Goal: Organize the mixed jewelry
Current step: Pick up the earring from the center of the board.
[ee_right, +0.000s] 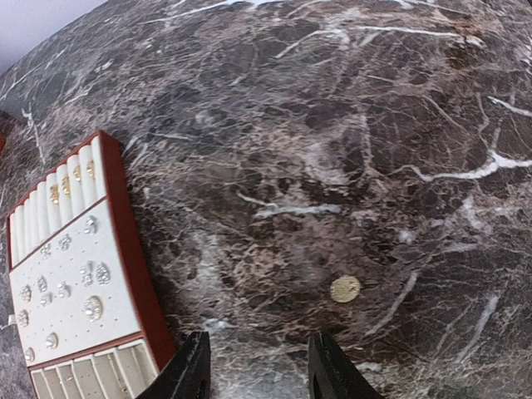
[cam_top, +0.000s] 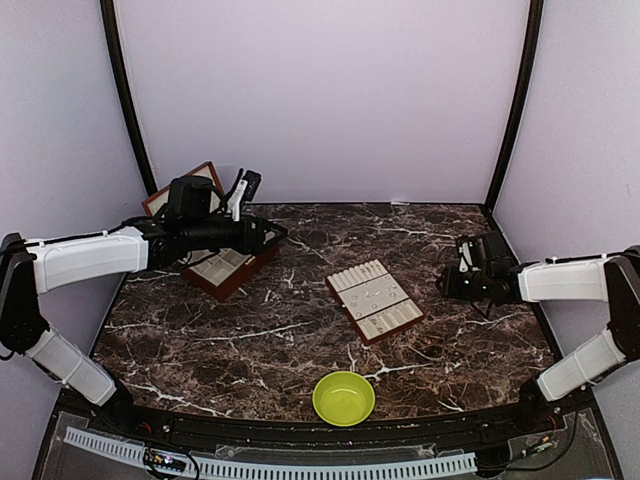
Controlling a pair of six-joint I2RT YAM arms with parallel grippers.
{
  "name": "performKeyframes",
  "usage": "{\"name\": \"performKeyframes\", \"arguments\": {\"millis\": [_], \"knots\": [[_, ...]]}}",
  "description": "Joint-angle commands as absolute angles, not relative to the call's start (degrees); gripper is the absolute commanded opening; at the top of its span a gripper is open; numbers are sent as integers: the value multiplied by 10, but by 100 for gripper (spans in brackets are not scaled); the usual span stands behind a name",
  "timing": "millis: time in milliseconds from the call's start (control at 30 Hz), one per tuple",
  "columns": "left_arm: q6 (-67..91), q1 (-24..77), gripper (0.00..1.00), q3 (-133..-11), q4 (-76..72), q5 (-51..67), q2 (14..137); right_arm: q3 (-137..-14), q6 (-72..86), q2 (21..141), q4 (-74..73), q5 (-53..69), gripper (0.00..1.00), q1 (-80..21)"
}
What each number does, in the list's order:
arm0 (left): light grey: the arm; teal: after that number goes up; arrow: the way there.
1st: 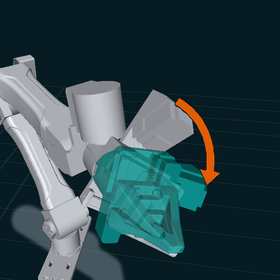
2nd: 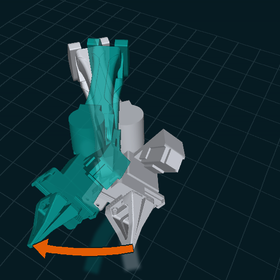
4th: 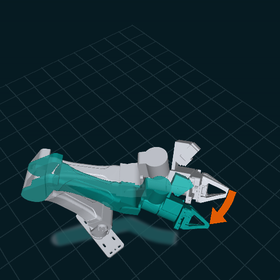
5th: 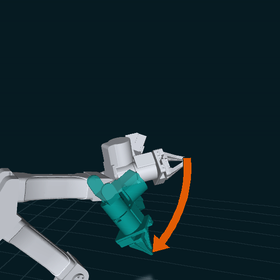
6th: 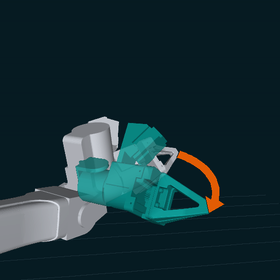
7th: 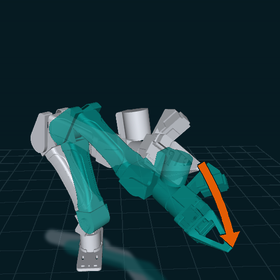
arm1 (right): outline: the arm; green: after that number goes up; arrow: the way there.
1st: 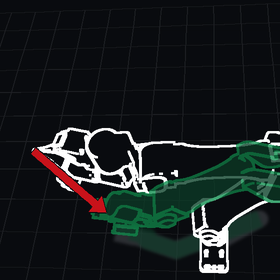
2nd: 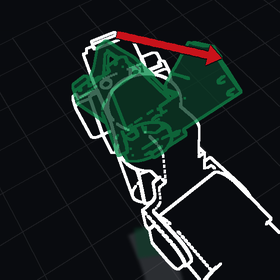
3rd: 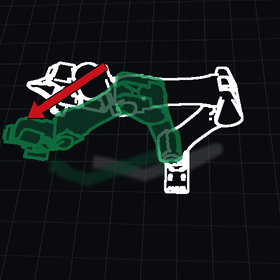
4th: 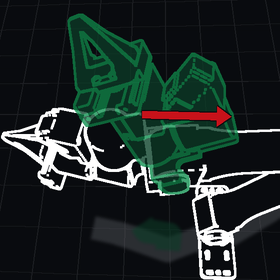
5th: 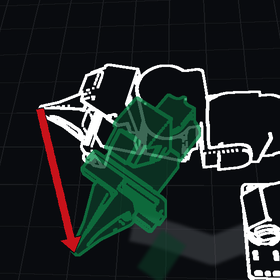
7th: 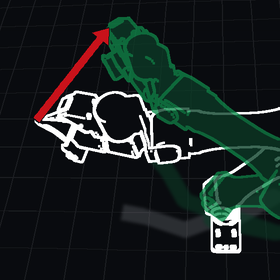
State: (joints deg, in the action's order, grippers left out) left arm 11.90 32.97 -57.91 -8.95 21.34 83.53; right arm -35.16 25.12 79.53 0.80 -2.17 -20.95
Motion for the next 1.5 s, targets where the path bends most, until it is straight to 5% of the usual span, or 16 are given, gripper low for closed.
{"name": "performKeyframes", "arguments": {"millis": [0,1133,1467], "knots": [[125,326,63,-573,-101,205,822,-339,277,812,44,-3,41,-187],[117,326,63,-578,-87,196,825,-369,304,923,115,25,26,-174],[117,326,63,-577,-87,193,826,-380,271,850,51,-21,30,-166]]}}
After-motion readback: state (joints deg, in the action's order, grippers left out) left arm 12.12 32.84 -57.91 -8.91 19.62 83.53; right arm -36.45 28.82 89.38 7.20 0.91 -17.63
